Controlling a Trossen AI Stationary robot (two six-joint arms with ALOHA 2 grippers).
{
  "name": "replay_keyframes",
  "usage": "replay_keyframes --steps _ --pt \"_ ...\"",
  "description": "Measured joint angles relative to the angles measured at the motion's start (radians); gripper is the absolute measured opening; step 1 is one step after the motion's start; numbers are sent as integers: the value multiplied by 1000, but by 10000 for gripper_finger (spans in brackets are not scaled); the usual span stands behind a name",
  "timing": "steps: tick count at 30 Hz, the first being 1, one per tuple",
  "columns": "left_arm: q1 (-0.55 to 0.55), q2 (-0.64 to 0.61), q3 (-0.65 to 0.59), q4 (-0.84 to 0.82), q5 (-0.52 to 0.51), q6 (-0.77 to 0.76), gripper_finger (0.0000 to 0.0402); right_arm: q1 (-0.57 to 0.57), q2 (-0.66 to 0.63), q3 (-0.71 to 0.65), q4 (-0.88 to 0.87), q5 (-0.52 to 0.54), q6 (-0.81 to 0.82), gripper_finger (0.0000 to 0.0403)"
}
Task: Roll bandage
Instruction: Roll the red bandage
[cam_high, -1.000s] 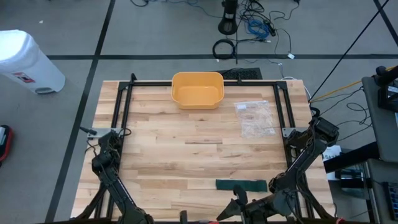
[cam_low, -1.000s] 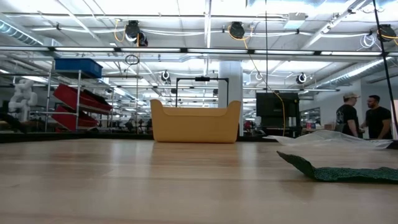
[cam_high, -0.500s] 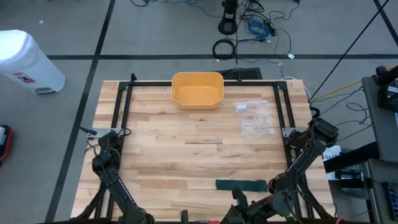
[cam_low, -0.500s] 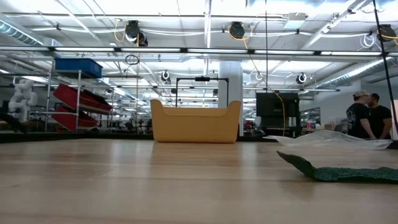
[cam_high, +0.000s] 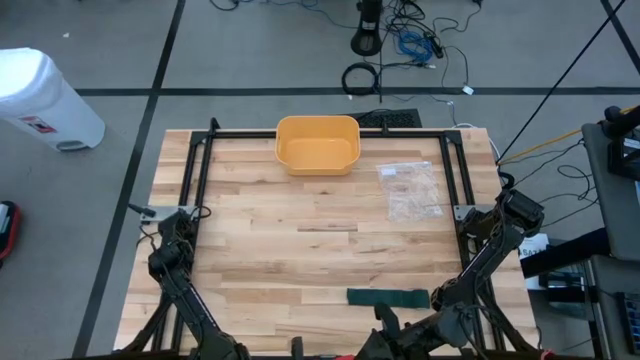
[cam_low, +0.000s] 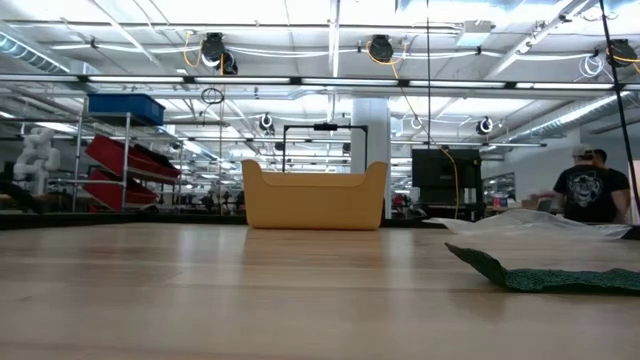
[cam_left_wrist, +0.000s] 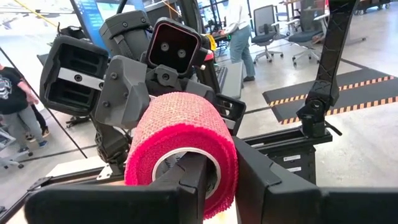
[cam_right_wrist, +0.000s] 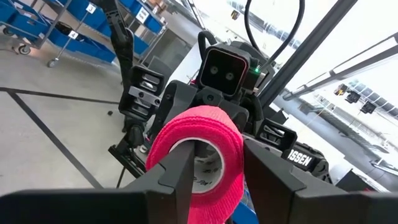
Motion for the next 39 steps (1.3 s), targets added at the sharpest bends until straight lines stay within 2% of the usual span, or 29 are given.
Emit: replay_keyframes --steps 7,19,27,31,39 --pt "0 0 0 0 0 0 65 0 0 0 1 0 -4 115" --pt "-1 0 0 1 0 -23 65 0 0 0 2 2 15 42" --pt "0 0 0 8 23 -49 71 0 0 0 0 -1 35 40" --pt "-1 0 0 7 26 -72 102 0 0 0 -5 -3 36 40" --pt "-21 0 0 7 19 -99 201 3 0 0 -6 1 41 40"
